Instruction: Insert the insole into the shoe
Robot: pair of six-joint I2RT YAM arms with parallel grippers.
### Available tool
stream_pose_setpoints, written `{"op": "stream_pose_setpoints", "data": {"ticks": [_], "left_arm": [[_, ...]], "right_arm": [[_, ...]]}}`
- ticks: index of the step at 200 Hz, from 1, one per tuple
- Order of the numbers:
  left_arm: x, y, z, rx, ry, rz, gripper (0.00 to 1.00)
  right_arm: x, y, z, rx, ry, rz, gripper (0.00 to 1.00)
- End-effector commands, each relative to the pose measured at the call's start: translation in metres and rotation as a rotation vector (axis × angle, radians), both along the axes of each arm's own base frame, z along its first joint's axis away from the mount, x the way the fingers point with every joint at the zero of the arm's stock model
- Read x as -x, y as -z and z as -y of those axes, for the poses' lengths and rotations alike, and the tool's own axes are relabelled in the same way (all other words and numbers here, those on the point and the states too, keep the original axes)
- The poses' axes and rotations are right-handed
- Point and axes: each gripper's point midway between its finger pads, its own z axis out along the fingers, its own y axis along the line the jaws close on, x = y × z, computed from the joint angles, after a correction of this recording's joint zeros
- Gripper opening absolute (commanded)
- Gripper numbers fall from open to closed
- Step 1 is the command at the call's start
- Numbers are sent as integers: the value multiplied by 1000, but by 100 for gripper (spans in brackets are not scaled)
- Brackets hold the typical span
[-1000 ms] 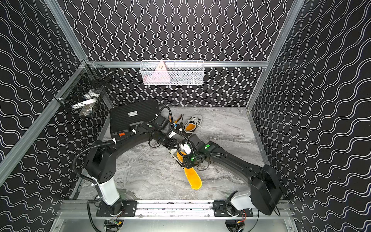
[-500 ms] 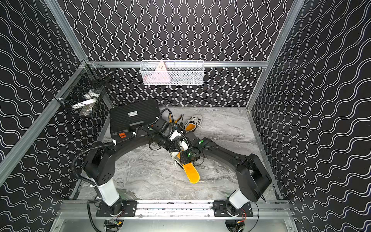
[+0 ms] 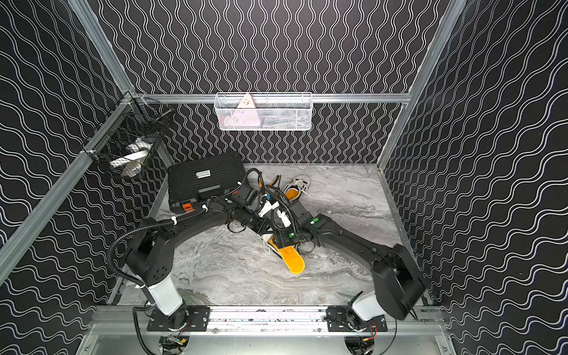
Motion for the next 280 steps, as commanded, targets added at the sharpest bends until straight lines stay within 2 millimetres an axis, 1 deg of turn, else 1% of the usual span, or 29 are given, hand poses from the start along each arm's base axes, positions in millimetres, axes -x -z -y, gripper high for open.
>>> {"op": "stream_pose_setpoints", "data": {"ticks": [1,25,38,57,73,86,95,114,135,158,166,181,185,192,236,261,280], "left_arm": [[-5,1,-4,-28,-37,-3,0],[-10,-2,-6,-35,-69,21,0],[-13,-4,-6,-32,-86,30,0],[-16,-1,-5,-32,-98,25,0],[-19,0,-3,-24,-115,21,0],[-21,-2,-3,-19,-122,32,0],[-23,-5,-3,-19,-124,39,0],[-26,-9,-3,-25,-131,61,0],[-25,-12,-4,-24,-135,77,0],[-21,-9,-5,-30,-123,65,0],[-21,-8,-5,-38,-118,66,0],[-18,-7,-4,-41,-108,72,0],[-18,-8,-4,-38,-109,77,0],[-18,-8,-4,-32,-112,80,0],[-16,-7,-1,0,-109,68,0],[-16,-3,-2,-10,-111,63,0],[-15,-3,-2,-13,-109,66,0]], "right_arm": [[1,-4,16,27,69,22,76],[5,-5,38,96,127,15,76],[8,-3,51,139,163,-16,76],[14,3,59,160,199,-80,74],[19,8,51,143,183,-158,72],[20,14,47,157,183,-219,68],[19,19,45,172,182,-251,63],[15,22,38,164,189,-276,46],[9,13,27,90,204,-265,31],[5,7,15,24,202,-278,20],[3,7,12,19,202,-282,19],[3,12,13,32,199,-290,17],[-4,3,8,12,194,-268,16],[-7,2,6,6,187,-260,16],[-15,15,8,81,129,-245,14],[-17,14,3,62,124,-253,13],[-22,17,7,89,149,-235,11]]}}
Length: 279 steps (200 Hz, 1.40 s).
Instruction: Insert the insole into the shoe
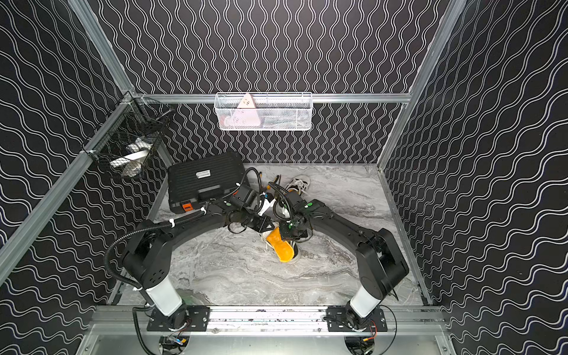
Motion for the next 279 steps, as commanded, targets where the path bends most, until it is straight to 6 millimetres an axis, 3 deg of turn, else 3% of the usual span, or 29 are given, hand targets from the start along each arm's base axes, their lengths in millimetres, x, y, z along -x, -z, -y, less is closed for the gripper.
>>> {"op": "stream_pose_setpoints", "data": {"ticks": [1,23,79,112,126,159,183,199,212,232,262,279], "left_arm": [[0,-4,4,22,14,11,0],[5,-9,6,46,34,11,0],[5,-8,10,65,30,-20,0],[5,-7,4,51,-4,-13,0],[3,-3,-1,32,-34,-9,0],[-2,-2,-8,38,-127,6,0],[-5,-7,-14,32,-164,40,0],[-5,-8,-15,27,-171,49,0],[-6,-7,-14,25,-170,43,0],[-7,-8,-13,31,-172,46,0],[-7,-6,-12,34,-169,41,0],[-5,-7,-11,30,-162,43,0]], "right_arm": [[-7,0,2,22,5,29,11],[-20,3,10,25,51,67,9],[-49,6,-13,-49,35,109,8],[-51,6,-20,-81,41,101,14],[-49,6,-12,-48,48,97,22],[-40,-19,23,-20,108,127,41],[-20,-19,54,52,158,78,47],[-1,-16,59,51,162,17,49],[16,-9,57,18,162,-51,49],[25,-12,49,-54,176,-77,45],[17,-3,43,-70,187,-77,20],[12,-6,30,-107,167,-89,16]]}}
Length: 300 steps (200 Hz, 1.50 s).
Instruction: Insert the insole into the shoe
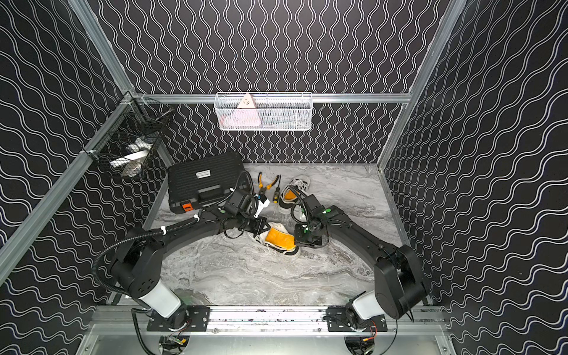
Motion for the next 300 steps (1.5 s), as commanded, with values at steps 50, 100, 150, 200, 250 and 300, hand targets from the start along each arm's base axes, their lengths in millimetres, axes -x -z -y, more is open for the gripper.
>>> {"op": "stream_pose_setpoints", "data": {"ticks": [50,100,150,200,250,300], "left_arm": [[-6,-5,4,10,-6,42,0],[-8,-10,6,21,-14,50,0],[-9,-13,3,7,-27,70,0],[-12,-19,2,21,-45,84,0],[-13,-11,-3,-3,-66,81,0],[-12,-10,1,6,-57,71,0]], "right_arm": [[-21,-4,-34,-91,-41,8,11],[-20,1,-42,77,-111,29,12],[-20,22,-15,331,-86,43,11],[-7,33,19,457,-32,31,15],[-22,-7,28,493,28,121,55],[-34,-30,12,436,6,160,68]]}}
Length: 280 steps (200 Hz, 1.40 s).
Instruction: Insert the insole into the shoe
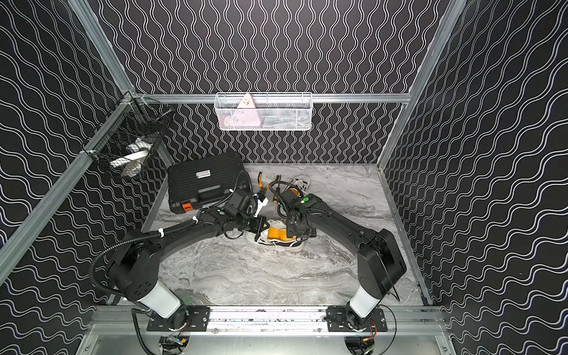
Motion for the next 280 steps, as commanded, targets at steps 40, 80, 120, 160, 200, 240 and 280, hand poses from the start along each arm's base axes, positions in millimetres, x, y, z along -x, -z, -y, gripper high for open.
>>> {"op": "stream_pose_setpoints", "data": {"ticks": [40,80,120,160,200,240,280], "left_arm": [[-6,-7,4,19,5,34,0],[-6,-11,4,26,5,48,0],[-6,-11,2,11,4,54,0],[-9,-10,5,23,3,55,0],[-9,-8,6,22,6,48,0],[-9,-6,6,20,7,45,0],[-9,-7,3,2,8,53,0]], "right_arm": [[-15,17,-32,-99,-58,-10,73],[-28,71,-2,-14,52,-65,72],[-27,69,15,-54,92,-85,71],[-44,22,2,-104,38,-9,73],[-31,67,4,-88,9,-89,71],[-32,84,33,50,67,-50,60],[-47,20,16,-83,33,96,70]]}}
